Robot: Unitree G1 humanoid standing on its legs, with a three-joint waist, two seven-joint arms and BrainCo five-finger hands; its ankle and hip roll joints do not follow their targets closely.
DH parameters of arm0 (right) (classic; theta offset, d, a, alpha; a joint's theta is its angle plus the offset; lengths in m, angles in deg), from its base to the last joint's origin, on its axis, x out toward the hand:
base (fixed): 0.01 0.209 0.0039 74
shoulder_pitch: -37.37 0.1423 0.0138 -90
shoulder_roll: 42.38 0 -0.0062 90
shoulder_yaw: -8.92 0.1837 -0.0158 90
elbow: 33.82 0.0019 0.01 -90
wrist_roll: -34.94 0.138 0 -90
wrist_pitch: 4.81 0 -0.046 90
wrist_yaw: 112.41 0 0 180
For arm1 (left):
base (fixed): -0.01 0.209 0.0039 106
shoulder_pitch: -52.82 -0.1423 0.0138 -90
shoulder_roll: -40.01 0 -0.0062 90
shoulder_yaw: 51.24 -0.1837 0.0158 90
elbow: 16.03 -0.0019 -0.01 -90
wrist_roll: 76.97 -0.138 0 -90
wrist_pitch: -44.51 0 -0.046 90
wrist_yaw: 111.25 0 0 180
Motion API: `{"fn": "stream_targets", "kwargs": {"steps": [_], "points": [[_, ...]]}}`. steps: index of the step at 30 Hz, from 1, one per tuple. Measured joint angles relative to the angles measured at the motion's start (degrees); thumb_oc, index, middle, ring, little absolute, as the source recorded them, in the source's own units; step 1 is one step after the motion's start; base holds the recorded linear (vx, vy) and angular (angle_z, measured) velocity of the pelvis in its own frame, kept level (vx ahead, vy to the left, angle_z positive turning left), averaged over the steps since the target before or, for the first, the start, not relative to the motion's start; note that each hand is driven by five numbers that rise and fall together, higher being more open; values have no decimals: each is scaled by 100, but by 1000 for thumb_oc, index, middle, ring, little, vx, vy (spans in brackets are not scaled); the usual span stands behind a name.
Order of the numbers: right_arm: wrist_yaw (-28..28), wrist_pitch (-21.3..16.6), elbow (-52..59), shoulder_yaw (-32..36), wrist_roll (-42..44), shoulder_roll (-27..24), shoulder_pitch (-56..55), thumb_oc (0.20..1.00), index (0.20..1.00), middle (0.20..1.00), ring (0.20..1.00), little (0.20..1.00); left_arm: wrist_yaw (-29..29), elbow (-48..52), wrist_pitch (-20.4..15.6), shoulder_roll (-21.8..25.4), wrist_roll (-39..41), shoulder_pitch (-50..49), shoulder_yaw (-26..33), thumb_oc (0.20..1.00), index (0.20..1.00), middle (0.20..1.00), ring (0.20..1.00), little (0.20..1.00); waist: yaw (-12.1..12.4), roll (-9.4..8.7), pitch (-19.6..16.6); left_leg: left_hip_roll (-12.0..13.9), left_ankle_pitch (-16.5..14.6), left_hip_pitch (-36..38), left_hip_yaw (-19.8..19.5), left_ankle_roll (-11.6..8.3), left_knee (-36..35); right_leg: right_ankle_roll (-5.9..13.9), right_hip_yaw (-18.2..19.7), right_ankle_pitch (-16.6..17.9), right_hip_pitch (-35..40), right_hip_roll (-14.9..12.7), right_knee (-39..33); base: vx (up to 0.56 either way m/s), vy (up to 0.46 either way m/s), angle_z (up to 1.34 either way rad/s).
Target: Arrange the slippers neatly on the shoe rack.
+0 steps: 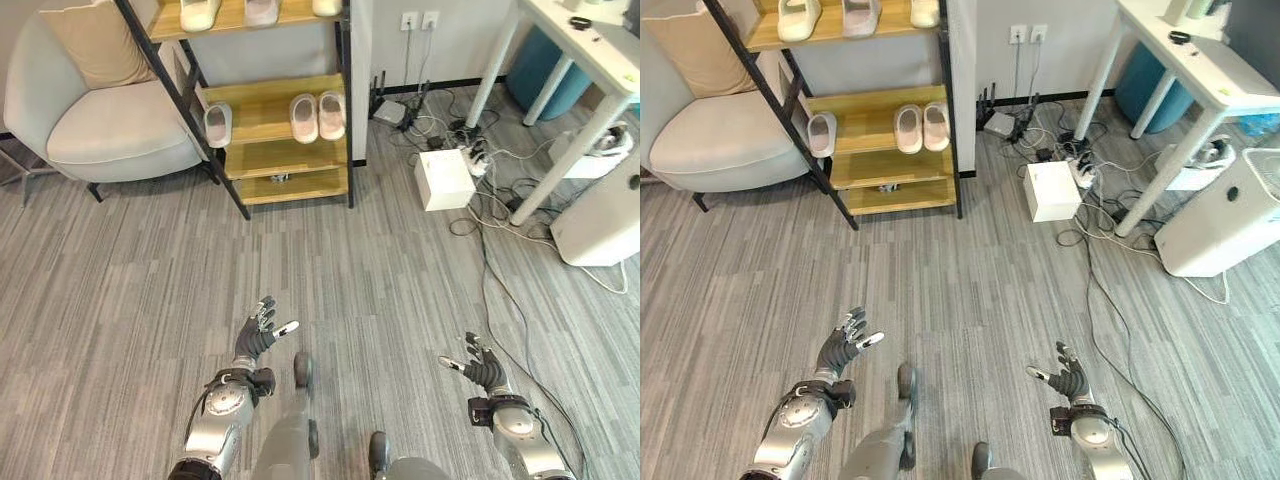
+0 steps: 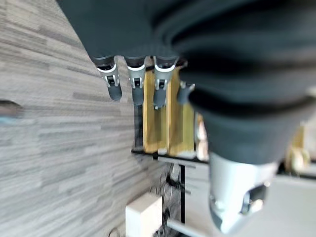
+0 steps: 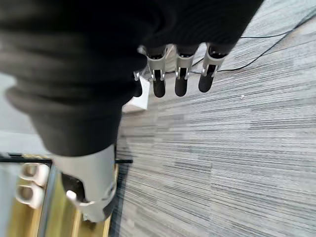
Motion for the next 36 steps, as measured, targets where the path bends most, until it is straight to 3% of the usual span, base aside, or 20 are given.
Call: {"fn": "stream_targets", "kwargs": {"steps": [1,2,3,6,9,12,14,15,16,18,21,22,23,27,29,30,31,32,33,36], "points": [[3,5,18,-17,0,-3,-81,1000,1000,1000,1000,1000,1,2,1,37,-1,-63,2,1000,1000,1000,1000,1000,13,-35,-118,-34,-32,68,108,46,55,129,102,-169,119,-79,3,407,194,-75],[5,21,28,-29,-2,20,-122,1000,1000,1000,1000,1000,1,10,4,78,0,-58,13,1000,1000,1000,1000,1000,-6,-84,-156,-132,239,146,163,238,205,263,147,-326,303,-210,6,391,198,-21],[-7,36,26,-60,-5,92,-135,1000,1000,1000,1000,1000,-5,9,19,127,0,2,21,1000,1000,1000,1000,1000,-77,-297,-150,-308,479,173,278,395,347,345,137,-373,383,-387,106,369,191,-13],[-77,53,162,-121,-9,299,-252,1000,1000,1000,1000,1000,13,29,34,199,-1,81,-19,1000,1000,1000,1000,1000,-80,-459,-218,-508,871,676,392,835,353,655,241,-309,-44,-727,1735,289,190,-27],[-178,49,362,-157,-21,485,-271,1000,1000,1000,1000,1000,14,168,37,399,-3,96,-57,1000,1000,1000,1000,1000,-103,-538,-335,-745,524,1220,425,1005,126,1117,394,-545,-1102,-854,3760,244,170,-12],[-186,56,442,-137,-25,503,-218,1000,1000,1000,1000,1000,8,224,48,467,-110,178,-55,1000,1000,1000,1000,1000,-206,-432,-326,-952,240,1767,366,1046,41,1164,310,-582,-2196,-1016,5008,300,123,18],[-225,58,452,-134,-25,496,-236,1000,1000,1000,1000,1000,-1,223,53,470,-281,185,-34,1000,1000,1000,1000,1000,-247,-158,-308,-983,-134,2207,247,848,40,983,-119,-465,-3139,-1189,4289,550,-13,31],[-229,57,450,-150,-24,484,-246,1000,1000,1000,1000,1000,-1,205,54,447,-281,177,-32,1000,1000,1000,1000,1000,-265,-64,-295,-971,-402,2358,197,674,41,722,-419,-228,-3408,-1161,3272,641,-128,15],[-229,58,448,-159,-24,488,-244,1000,1000,1000,1000,1000,0,175,54,432,-281,179,-32,1000,1000,1000,1000,1000,-272,-35,-286,-994,-526,2464,186,699,41,605,-607,29,-3494,-1134,2500,532,-167,20],[-223,74,408,-135,-17,497,-273,1000,1000,1000,1000,1000,0,55,56,357,-280,280,-44,1000,1000,1000,1000,1000,-509,19,-266,-1017,-789,2864,-158,595,49,793,-851,859,-3345,-968,9,417,-174,74],[-227,75,401,-122,-19,483,-392,1000,1000,1000,1000,1000,13,121,46,276,-280,286,-95,1000,1000,1000,1000,1000,-662,-92,-333,-856,-1066,3584,-225,197,48,618,-706,1313,-3166,-745,380,439,-251,104],[-231,62,367,-106,-17,446,-458,1000,1000,1000,1000,1000,12,134,34,225,-275,267,-87,1000,1000,1000,1000,1000,-622,-158,-400,-808,-1120,3721,-199,110,118,197,-550,1945,-2998,-698,391,331,-261,69],[-230,75,173,-77,-14,365,-343,1000,1000,1000,1000,1000,9,130,32,83,-273,191,-55,1000,1000,1000,1000,1000,-622,1,-408,-579,-1144,3774,-215,44,337,51,-612,2068,-2883,-539,549,206,-212,51],[-240,-9,388,95,2,102,-168,1000,1000,1000,1000,1000,31,147,27,-13,-223,13,-50,1000,1000,1000,1000,1000,-330,-18,-410,-254,-1088,2689,-261,-265,3005,-426,-524,1913,-2189,-160,118,146,-151,-18],[-223,-76,418,137,47,-14,27,1000,1000,1000,1000,1000,31,143,26,22,-223,220,-54,1000,1000,1000,1000,1000,-359,-246,-269,-175,-1225,1594,-507,-434,3705,-462,-542,1671,-1822,-126,15,149,43,-10],[-225,-73,403,131,105,-4,21,1000,1000,1000,1000,1000,28,173,26,37,-223,314,-56,1000,1000,1000,1000,1000,-391,-359,-208,-64,-1220,1296,-458,-437,3406,-437,-566,1574,-1654,-101,15,151,112,-2],[-218,-83,390,132,113,32,-22,1000,1000,1000,1000,1000,28,182,30,58,-225,308,-90,1000,1000,1000,1000,1000,-401,-374,-204,208,-1158,1216,-229,-434,2453,-251,-565,1449,-1492,-30,9,213,252,-2],[-192,-90,282,125,115,38,-81,1000,1000,1000,1000,1000,22,179,26,84,-226,359,-206,1000,1000,1000,1000,1000,-502,-319,-213,665,-658,1266,-63,-479,791,-121,-631,1223,-1284,130,10,147,284,-34],[-138,-70,57,111,120,99,-92,1000,1000,1000,1000,1000,10,172,28,94,-224,376,-266,1000,1000,1000,1000,1000,-462,-277,-222,917,-179,1182,-240,-488,164,-50,-517,1131,-1224,271,11,173,361,-40],[-126,-66,33,139,208,61,-295,1000,1000,1000,1000,1000,19,200,47,61,-225,364,-286,1000,1000,1000,1000,1000,-576,-101,-363,815,208,1247,-295,-511,150,-163,-482,1022,-1082,243,8,69,291,-24]]}}
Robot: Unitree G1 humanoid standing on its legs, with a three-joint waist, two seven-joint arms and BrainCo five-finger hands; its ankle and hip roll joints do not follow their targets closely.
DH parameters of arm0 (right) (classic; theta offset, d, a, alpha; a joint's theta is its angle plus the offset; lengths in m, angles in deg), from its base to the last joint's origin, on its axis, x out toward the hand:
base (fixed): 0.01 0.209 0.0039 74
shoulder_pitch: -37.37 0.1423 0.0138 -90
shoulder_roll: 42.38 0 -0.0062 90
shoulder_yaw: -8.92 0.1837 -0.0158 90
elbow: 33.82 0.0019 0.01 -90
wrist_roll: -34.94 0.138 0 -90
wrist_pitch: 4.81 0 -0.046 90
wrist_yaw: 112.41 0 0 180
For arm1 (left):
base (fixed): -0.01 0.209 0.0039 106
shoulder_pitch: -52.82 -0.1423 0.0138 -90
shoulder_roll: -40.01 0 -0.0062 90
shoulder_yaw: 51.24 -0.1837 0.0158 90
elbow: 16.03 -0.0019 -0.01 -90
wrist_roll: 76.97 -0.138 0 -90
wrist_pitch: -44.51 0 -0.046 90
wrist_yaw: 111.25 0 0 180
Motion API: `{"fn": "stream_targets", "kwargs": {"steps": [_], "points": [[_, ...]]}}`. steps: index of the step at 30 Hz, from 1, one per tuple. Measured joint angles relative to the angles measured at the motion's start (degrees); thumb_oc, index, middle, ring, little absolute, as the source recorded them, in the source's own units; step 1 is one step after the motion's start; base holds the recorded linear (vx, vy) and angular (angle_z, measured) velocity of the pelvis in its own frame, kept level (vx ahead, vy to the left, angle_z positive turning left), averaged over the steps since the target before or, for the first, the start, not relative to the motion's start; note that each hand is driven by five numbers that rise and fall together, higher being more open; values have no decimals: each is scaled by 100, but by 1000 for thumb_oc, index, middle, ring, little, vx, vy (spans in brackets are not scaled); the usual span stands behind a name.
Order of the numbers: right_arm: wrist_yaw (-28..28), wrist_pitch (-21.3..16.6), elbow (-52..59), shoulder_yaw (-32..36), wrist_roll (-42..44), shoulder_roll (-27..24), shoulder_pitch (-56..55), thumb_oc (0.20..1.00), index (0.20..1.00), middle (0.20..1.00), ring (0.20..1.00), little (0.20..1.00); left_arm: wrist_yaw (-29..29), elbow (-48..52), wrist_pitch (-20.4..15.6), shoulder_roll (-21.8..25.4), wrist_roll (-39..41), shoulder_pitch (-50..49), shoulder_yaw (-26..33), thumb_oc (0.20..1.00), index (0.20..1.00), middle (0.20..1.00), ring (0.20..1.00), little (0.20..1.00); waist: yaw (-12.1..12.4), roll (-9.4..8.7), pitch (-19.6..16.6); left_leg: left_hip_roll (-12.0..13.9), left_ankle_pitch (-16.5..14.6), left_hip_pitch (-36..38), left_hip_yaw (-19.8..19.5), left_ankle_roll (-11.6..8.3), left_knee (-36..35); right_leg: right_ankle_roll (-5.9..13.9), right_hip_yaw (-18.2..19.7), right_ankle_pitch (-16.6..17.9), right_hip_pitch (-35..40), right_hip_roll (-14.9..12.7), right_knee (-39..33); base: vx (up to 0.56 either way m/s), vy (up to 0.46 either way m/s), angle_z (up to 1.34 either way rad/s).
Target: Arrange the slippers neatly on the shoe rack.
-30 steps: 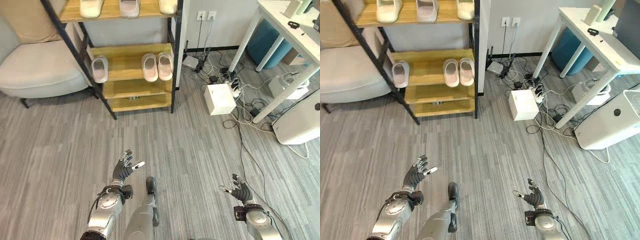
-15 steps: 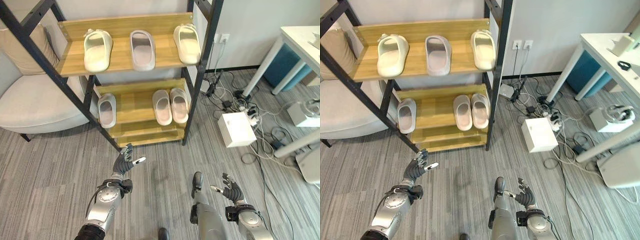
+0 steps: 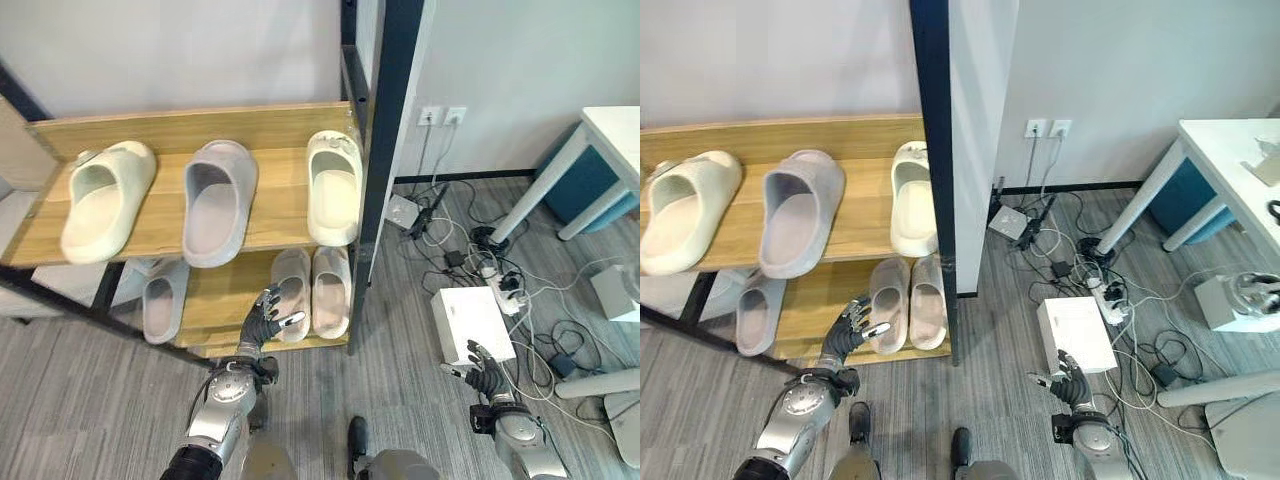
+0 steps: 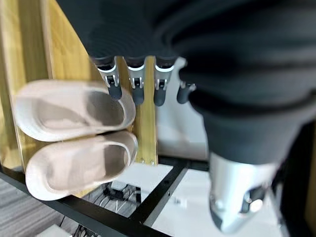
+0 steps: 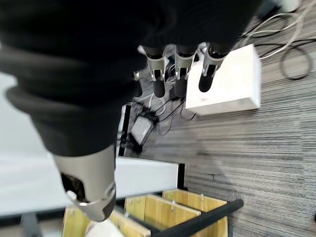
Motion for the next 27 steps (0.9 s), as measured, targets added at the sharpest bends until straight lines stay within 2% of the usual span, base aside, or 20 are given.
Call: {"fn": "stream_targets", "kwargs": {"steps": [1,2,3,4,5,6,8,11,14,15,18,21,24,26,27], "points": [[-4,14,-2,22,7,-50,-130,1000,1000,1000,1000,1000,3,34,-18,-4,-1,51,2,1000,1000,1000,1000,1000,-9,101,-52,-104,77,215,125,13,-43,3,-7,-12,8,-17,4,27,268,2],[-4,25,7,-4,7,-57,-152,1000,1000,1000,1000,1000,4,32,-21,-8,-1,36,22,1000,1000,1000,1000,1000,-13,186,-97,-174,174,399,159,135,-151,69,-31,-51,25,-33,5,-24,216,20],[-11,25,61,-4,6,-20,-177,1000,1000,1000,1000,1000,3,38,-23,6,-1,45,10,1000,1000,1000,1000,1000,-53,213,-109,-237,210,501,240,133,-167,159,-82,-86,58,-87,7,-36,178,22],[-37,34,89,-57,5,112,-184,1000,1000,1000,1000,1000,-1,42,-21,48,0,59,24,1000,1000,1000,1000,1000,-16,34,-76,-416,279,526,274,222,-139,270,-77,-85,49,-271,62,-46,199,20],[-46,30,118,-56,5,216,-176,1000,1000,1000,1000,1000,-1,28,-16,84,-1,19,15,1000,1000,1000,1000,1000,29,-56,-90,-542,231,530,278,295,-140,352,-76,-108,53,-398,66,-68,214,19],[-57,34,130,-55,4,397,-117,1000,1000,1000,1000,1000,-3,30,-12,176,-3,-21,18,1000,1000,1000,1000,1000,79,-189,-81,-797,157,530,275,429,-139,532,-77,-163,29,-665,159,-98,242,16],[-88,32,133,-56,-2,551,-92,1000,1000,1000,1000,1000,-7,28,-12,314,-4,-55,27,1000,1000,1000,1000,1000,154,-261,-93,-988,96,531,326,554,-141,690,-53,-208,-18,-880,233,-76,136,4],[-134,100,81,-69,-6,607,-52,1000,1000,1000,1000,1000,-10,16,-11,475,-4,-75,23,1000,1000,1000,1000,1000,235,-260,-76,-1182,62,525,426,699,-140,931,-44,-170,-120,-1140,282,-115,45,-11],[-151,128,2,-70,-10,604,10,1000,1000,1000,1000,1000,-5,25,-12,559,-4,-69,34,1000,1000,1000,1000,1000,254,-220,-34,-1219,59,457,545,793,-147,953,62,-172,-269,-1190,430,-87,12,-14],[-156,132,2,-71,-24,593,49,1000,1000,1000,1000,1000,7,39,-12,561,-4,-117,47,1000,1000,1000,1000,1000,337,-183,-14,-1207,59,439,600,804,-152,981,91,-138,-304,-1189,372,5,-47,-27],[-159,133,13,-70,-114,511,-31,1000,1000,1000,1000,1000,39,199,-12,414,-3,-355,83,1000,1000,1000,1000,1000,346,-143,-21,-1185,-6,475,594,715,-180,988,105,34,-112,-1116,-48,44,-65,-12],[-137,164,227,-155,-408,237,-97,1000,1000,1000,1000,1000,76,252,-11,229,-2,-589,79,1000,1000,1000,1000,1000,351,-60,-86,-1123,-10,543,577,681,-181,935,92,33,-21,-1048,-46,21,-50,3],[-103,310,1226,-469,-1202,-326,-129,1000,1000,1000,1000,1000,115,261,-7,182,-8,-644,63,1000,1000,1000,1000,1000,358,-8,-114,-1057,55,539,538,691,-180,903,54,54,1,-977,-44,11,-29,6],[-162,302,2639,-517,-1874,-763,-340,1000,1000,1000,1000,1000,117,343,-7,158,-20,-651,46,1000,1000,1000,1000,1000,337,21,-128,-1036,82,546,475,691,-178,878,-55,40,43,-957,-41,7,-10,18],[-122,361,3118,-400,-2162,-811,-438,1000,1000,1000,1000,1000,115,402,-9,144,-29,-673,46,1000,1000,1000,1000,1000,334,10,-145,-1028,89,565,420,682,-179,856,-75,26,80,-933,-38,5,0,13]]}}
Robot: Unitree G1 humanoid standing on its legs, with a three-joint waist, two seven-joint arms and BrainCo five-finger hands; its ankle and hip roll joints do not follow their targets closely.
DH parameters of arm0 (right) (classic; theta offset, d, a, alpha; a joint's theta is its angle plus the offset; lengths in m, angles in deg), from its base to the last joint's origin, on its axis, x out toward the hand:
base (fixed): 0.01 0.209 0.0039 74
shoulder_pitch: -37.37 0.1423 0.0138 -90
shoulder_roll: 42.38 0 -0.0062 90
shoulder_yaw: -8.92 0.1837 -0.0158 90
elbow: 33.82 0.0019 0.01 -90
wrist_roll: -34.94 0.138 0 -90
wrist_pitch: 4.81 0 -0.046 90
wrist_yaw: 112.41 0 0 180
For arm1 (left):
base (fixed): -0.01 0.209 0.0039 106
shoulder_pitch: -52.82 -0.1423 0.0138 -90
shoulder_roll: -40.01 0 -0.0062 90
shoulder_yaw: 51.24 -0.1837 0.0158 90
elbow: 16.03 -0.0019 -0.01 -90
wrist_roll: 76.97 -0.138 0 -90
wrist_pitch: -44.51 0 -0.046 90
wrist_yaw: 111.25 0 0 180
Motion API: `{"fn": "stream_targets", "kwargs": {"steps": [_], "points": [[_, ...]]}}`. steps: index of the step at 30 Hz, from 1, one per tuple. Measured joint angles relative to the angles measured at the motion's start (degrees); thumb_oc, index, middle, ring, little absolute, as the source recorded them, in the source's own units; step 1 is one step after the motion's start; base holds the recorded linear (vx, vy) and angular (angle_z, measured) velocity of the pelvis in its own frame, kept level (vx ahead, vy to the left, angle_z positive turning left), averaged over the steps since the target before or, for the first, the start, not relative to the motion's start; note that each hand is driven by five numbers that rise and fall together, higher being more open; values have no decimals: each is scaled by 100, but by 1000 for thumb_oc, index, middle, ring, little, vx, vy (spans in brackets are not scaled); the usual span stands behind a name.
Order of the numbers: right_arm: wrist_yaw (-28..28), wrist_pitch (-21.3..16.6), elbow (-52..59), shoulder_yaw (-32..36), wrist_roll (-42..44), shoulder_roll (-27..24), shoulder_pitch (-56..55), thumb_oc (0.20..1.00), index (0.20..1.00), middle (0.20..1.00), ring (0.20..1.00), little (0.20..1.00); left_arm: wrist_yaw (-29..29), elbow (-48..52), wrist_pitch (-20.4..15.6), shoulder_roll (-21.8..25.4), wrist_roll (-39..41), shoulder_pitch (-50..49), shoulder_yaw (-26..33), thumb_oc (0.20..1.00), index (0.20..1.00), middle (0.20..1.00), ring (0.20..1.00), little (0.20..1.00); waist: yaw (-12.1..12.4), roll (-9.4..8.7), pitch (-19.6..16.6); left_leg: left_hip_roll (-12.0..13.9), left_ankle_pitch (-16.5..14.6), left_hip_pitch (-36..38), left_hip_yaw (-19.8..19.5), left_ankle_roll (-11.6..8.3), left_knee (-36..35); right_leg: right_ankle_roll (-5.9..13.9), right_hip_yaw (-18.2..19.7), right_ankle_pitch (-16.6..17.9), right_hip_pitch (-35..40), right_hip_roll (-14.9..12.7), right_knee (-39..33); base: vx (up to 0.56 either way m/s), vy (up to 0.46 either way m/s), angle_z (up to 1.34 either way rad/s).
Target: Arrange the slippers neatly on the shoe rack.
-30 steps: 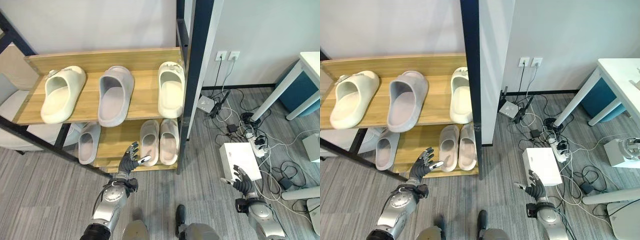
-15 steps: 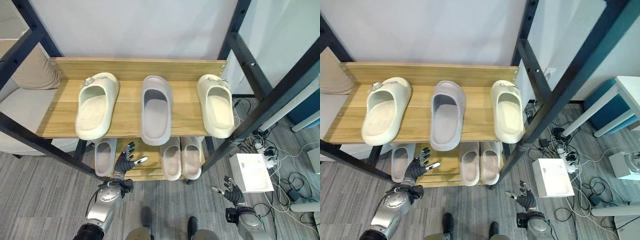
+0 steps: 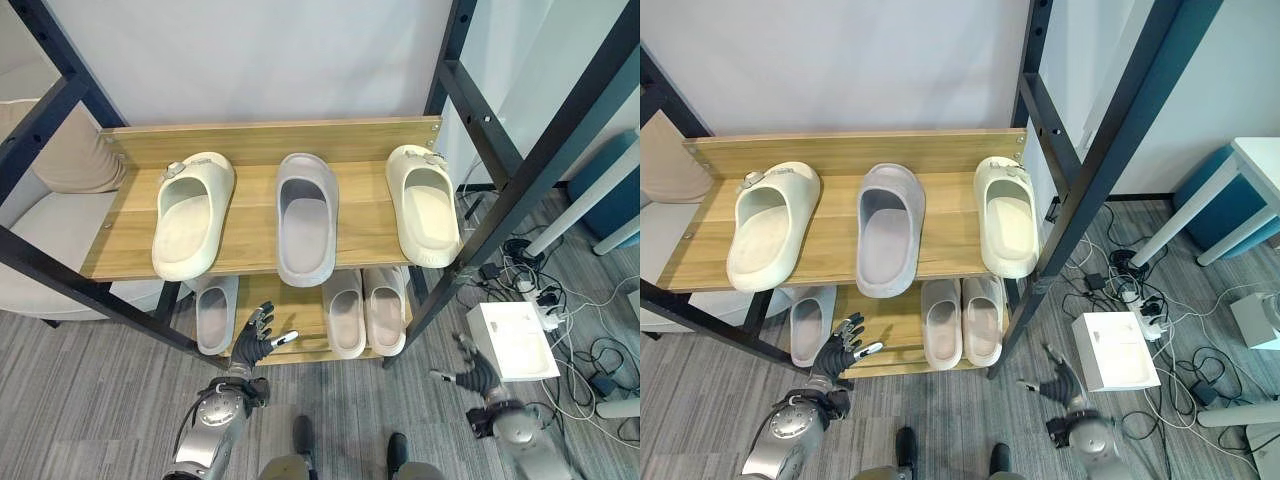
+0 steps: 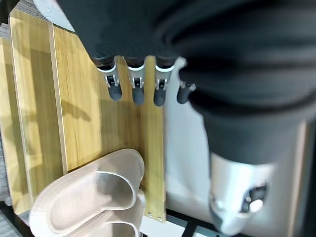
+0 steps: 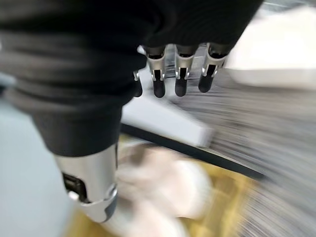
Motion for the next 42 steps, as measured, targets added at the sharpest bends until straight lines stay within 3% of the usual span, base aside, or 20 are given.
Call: {"fn": "stream_targets", "kwargs": {"steps": [3,9,16,22,27,30,36,42], "points": [[-69,274,1013,136,-504,-140,-410,1000,1000,1000,1000,1000,-12,64,0,-21,-37,-81,-57,1000,1000,1000,1000,1000,-11,-22,-96,35,15,2,-16,-22,0,-37,-6,-24,6,46,26,1,2,2],[-225,106,2385,312,-764,-331,-758,1000,1000,1000,1000,1000,-131,84,-52,-2,-252,-79,-89,1000,1000,1000,1000,1000,-306,46,-116,37,-2,79,-1,-28,-2,-44,11,-25,71,42,25,5,32,-3],[-81,94,2397,317,-79,-381,-174,1000,1000,1000,1000,1000,-125,76,-90,-15,-246,-131,-268,1000,1000,1000,1000,1000,-289,109,-186,39,-23,39,-9,-28,-2,-61,15,-15,61,49,27,7,15,0],[149,76,2398,108,174,-83,197,1000,1000,1000,1000,1000,-136,63,-95,-30,-244,-148,-266,1000,1000,1000,1000,1000,-278,119,-284,38,-1,26,-30,-30,-2,-64,0,-19,58,53,27,-1,-2,1],[140,44,2397,107,263,-284,196,1000,1000,1000,1000,1000,-139,15,-107,-30,-245,-181,-261,1000,1000,1000,1000,1000,-274,122,-427,39,1,39,-49,-35,-2,-66,-16,-35,58,57,26,0,0,0],[55,-263,2269,292,120,-550,-261,1000,1000,1000,1000,1000,-131,9,-118,-21,-246,-261,-247,1000,1000,1000,1000,1000,-258,101,-554,34,3,36,-85,-39,-1,-50,-80,-68,80,52,26,6,-22,10],[-236,-547,2074,769,-697,-480,-1313,1000,1000,1000,1000,1000,-128,18,-136,93,-245,-542,-245,1000,1000,1000,1000,1000,-271,23,-672,27,-2,32,-130,-42,-2,-53,-130,-132,109,49,25,1,-25,6],[-451,-531,1894,799,-746,-418,-2323,1000,1000,1000,1000,1000,-101,20,-136,162,-247,-576,-261,1000,1000,1000,1000,1000,-587,22,-616,54,-90,73,121,-90,-3,9,130,-166,-35,43,-5,-6,-12,-23]]}}
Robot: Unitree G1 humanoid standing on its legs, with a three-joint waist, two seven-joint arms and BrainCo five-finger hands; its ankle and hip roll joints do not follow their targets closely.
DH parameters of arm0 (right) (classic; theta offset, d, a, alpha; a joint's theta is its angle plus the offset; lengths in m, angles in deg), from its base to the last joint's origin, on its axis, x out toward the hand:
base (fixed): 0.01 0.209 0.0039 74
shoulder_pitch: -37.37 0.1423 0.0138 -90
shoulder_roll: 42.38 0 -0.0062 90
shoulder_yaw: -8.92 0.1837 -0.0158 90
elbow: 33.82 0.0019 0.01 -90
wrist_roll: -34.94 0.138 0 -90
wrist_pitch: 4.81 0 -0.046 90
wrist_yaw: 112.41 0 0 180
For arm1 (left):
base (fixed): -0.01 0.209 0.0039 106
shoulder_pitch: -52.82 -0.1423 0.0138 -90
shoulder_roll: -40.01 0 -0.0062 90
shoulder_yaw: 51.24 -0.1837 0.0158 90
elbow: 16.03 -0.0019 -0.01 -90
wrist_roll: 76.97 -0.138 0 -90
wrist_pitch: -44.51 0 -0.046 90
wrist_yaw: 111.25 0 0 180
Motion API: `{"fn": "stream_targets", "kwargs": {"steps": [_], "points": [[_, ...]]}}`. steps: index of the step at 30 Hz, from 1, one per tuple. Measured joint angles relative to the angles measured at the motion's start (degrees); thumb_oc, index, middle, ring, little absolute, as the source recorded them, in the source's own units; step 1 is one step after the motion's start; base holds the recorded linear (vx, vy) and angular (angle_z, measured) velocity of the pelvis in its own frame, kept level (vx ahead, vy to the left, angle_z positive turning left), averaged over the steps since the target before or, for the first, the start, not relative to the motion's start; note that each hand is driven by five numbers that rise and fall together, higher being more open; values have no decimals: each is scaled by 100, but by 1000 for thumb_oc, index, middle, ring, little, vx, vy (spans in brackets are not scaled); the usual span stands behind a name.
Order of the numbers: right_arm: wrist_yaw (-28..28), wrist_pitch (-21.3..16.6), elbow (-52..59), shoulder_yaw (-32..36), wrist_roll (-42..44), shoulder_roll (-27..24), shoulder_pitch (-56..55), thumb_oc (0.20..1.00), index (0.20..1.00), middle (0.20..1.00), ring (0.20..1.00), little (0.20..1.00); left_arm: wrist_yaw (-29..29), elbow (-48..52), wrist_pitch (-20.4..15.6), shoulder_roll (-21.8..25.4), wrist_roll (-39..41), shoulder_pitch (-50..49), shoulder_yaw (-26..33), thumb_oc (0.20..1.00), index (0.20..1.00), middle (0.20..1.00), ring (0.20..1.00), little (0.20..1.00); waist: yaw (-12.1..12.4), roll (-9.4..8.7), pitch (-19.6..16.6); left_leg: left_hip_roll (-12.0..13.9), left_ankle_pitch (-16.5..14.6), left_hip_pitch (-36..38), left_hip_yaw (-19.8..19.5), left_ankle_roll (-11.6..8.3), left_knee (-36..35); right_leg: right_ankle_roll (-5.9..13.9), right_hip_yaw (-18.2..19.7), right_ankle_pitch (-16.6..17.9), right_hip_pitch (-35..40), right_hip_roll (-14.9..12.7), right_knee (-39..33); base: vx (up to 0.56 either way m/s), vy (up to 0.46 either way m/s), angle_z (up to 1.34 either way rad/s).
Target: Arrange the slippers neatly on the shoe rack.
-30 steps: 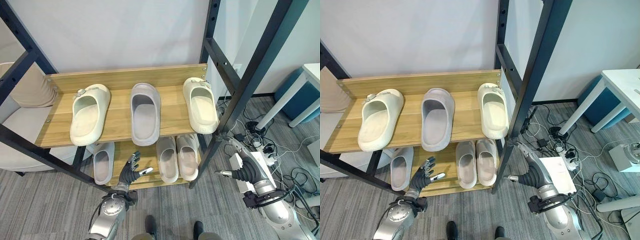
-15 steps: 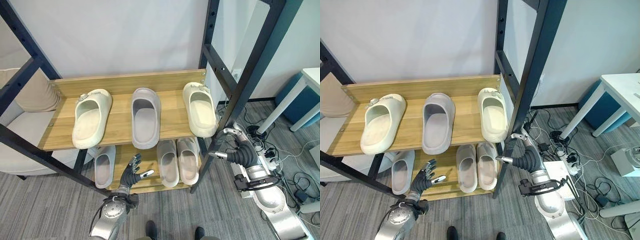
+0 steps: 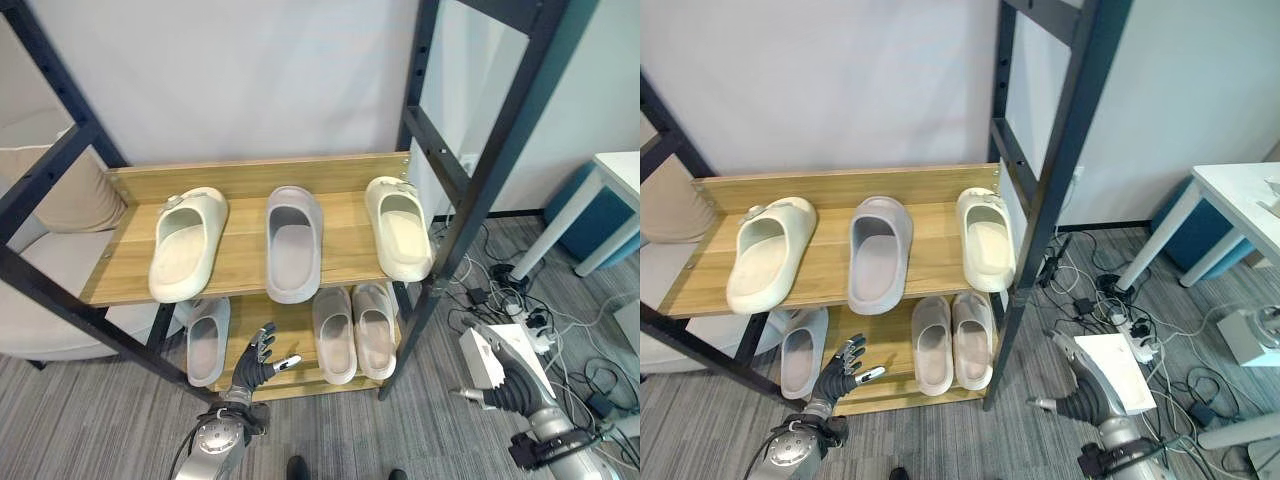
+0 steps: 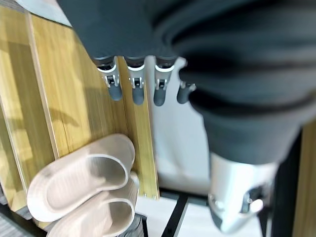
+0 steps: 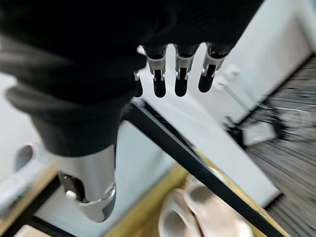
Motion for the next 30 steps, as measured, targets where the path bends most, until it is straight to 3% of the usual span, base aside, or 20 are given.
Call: {"fn": "stream_targets", "kwargs": {"steps": [3,12,16,19,22,30], "points": [[-201,30,-200,-143,108,-50,0,1000,1000,1000,1000,1000,57,50,0,29,-4,42,-8,1000,1000,1000,1000,1000,-102,-15,35,3,1,7,62,23,0,3,81,42,-10,-3,0,-8,0,-15],[-391,22,-325,-1680,109,-173,1703,1000,1000,1000,1000,1000,96,48,-2,40,-9,254,-380,1000,1000,1000,1000,1000,58,114,172,-15,1,11,34,26,1,-27,50,81,21,-13,2,2,8,2],[-308,28,-316,-2456,130,54,2973,1000,1000,1000,1000,1000,19,64,-22,-44,-9,501,-475,1000,1000,1000,1000,1000,377,165,221,-32,25,-8,-56,42,1,-50,-75,97,83,-15,32,9,25,14],[-266,30,-306,-2949,218,545,3896,1000,1000,1000,1000,1000,-91,45,-24,-113,-1,557,-450,1000,1000,1000,1000,1000,540,144,223,-56,64,-18,-245,48,4,-60,-275,52,179,-15,33,5,8,30],[-185,40,-276,-2946,224,811,4229,1000,1000,1000,1000,1000,-187,41,-34,-110,3,560,-419,1000,1000,1000,1000,1000,779,130,237,-87,72,-16,-349,47,37,-72,-377,1,257,-30,33,7,11,25],[253,-4,681,-2397,122,935,4617,1000,1000,1000,1000,1000,-288,-56,-38,-170,53,448,-159,1000,1000,1000,1000,1000,895,65,240,-139,71,-19,-522,48,4,-57,-542,-39,335,-60,33,4,4,11]]}}
